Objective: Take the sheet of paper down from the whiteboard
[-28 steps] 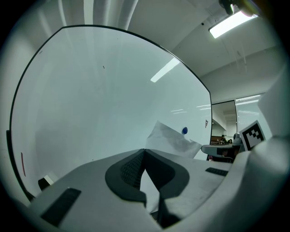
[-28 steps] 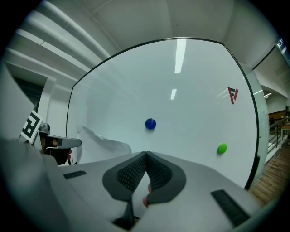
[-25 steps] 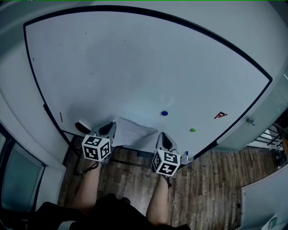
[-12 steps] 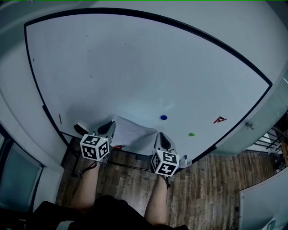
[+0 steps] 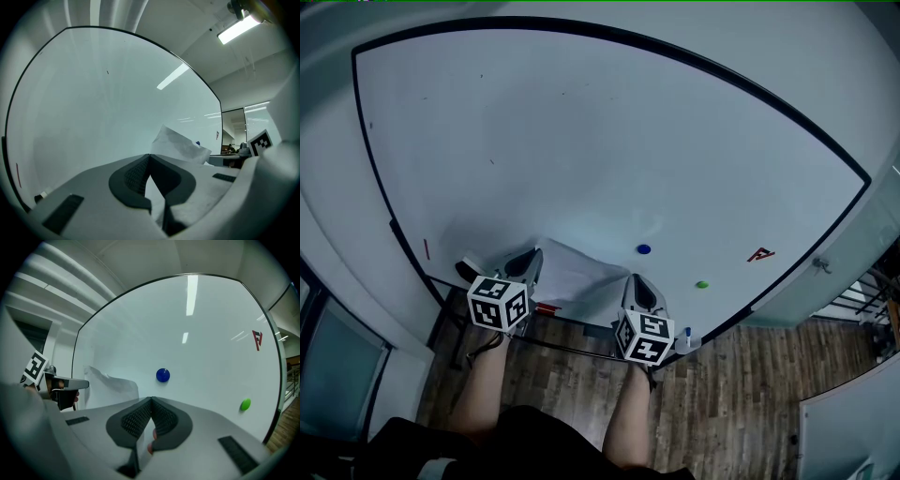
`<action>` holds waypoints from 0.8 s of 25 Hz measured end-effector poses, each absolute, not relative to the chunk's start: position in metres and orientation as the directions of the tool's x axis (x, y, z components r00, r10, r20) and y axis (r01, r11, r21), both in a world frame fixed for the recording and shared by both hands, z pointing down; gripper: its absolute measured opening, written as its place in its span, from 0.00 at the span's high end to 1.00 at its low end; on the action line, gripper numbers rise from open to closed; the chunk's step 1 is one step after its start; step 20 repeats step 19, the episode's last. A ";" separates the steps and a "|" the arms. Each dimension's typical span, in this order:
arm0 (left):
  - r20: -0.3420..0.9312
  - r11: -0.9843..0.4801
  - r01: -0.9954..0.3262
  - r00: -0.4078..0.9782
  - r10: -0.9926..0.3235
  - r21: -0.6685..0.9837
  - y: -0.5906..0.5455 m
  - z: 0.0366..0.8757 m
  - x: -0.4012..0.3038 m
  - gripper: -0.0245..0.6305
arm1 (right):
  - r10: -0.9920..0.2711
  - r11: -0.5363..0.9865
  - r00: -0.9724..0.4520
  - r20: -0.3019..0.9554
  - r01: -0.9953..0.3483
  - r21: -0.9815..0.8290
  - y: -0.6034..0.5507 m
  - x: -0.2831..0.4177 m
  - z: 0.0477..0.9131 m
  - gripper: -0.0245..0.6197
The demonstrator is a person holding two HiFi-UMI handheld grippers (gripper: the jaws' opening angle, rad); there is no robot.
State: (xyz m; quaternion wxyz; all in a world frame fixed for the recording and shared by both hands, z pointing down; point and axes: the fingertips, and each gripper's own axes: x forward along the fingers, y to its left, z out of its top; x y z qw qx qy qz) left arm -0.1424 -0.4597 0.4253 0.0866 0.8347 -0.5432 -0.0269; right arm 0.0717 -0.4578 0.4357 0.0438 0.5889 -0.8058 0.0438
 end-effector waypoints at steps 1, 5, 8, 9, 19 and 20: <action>0.048 -0.395 -0.902 0.408 -0.912 0.175 -0.460 0.425 -0.143 0.93 | -0.946 0.303 -0.302 0.120 -0.953 -0.017 -0.458 0.072 0.435 0.92; 0.042 -0.395 -0.902 0.407 -0.912 0.173 -0.462 0.421 -0.143 0.93 | -0.948 0.297 -0.297 0.112 -0.955 -0.017 -0.459 0.077 0.430 0.92; 0.035 -0.396 -0.902 0.407 -0.913 0.170 -0.462 0.417 -0.142 0.93 | -0.950 0.296 -0.296 0.104 -0.955 -0.015 -0.460 0.078 0.426 0.92; 0.033 -0.396 -0.902 0.407 -0.913 0.169 -0.462 0.416 -0.142 0.93 | -0.950 0.297 -0.297 0.103 -0.955 -0.013 -0.460 0.077 0.426 0.92; 0.033 -0.400 -0.900 0.411 -0.911 0.173 -0.458 0.415 -0.143 0.93 | -0.952 0.290 -0.288 0.105 -0.957 0.003 -0.457 0.078 0.425 0.92; 0.033 -0.400 -0.900 0.411 -0.911 0.173 -0.458 0.415 -0.143 0.93 | -0.952 0.290 -0.288 0.105 -0.957 0.003 -0.457 0.078 0.425 0.92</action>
